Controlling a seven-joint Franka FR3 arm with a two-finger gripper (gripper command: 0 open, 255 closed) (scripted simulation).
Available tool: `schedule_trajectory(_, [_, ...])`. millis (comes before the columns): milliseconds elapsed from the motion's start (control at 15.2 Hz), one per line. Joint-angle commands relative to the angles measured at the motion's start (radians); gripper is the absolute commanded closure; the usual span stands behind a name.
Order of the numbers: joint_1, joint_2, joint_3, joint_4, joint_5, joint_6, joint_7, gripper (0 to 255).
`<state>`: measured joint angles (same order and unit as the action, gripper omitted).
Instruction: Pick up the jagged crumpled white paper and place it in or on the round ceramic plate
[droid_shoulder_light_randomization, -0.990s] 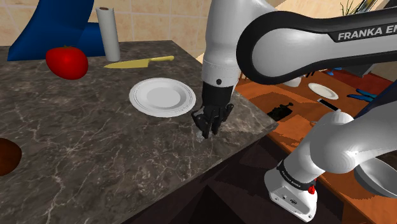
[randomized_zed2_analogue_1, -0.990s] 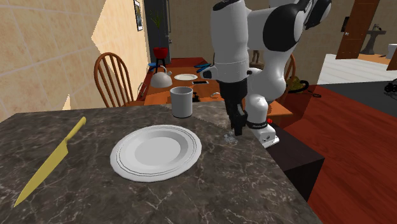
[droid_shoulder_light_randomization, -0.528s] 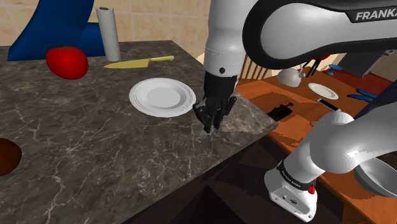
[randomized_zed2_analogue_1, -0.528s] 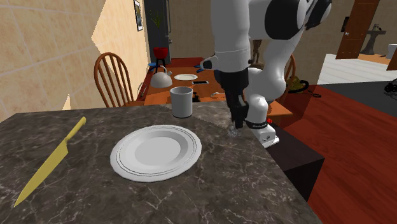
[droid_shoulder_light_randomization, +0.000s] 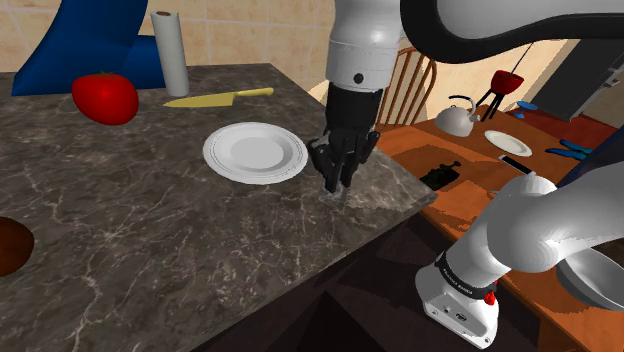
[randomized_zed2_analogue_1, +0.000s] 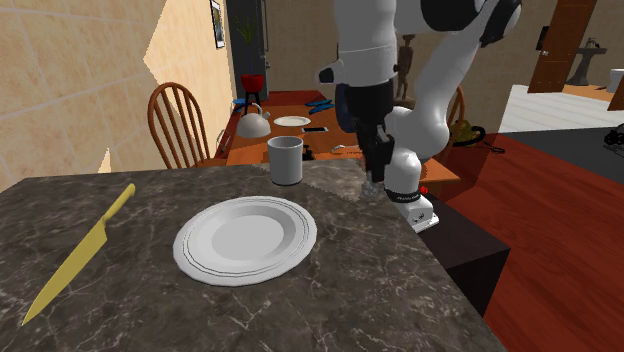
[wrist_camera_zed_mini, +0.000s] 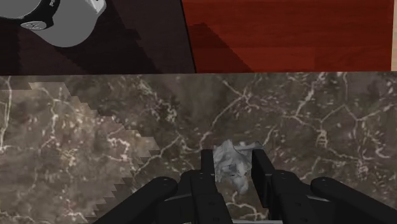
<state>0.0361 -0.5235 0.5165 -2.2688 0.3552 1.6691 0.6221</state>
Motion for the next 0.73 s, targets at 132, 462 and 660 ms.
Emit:
schedule_trajectory(132, [-0.002,-0.003,-0.012,0.05,-0.007,-0.054,0.006,255])
schedule_trajectory(462, [-0.053,0.144,-0.004,0.159,-0.071,-0.026,-0.005,255])
schedule_trajectory(660, [-0.083,0.259,0.004,0.251,-0.124,-0.013,-0.004,255])
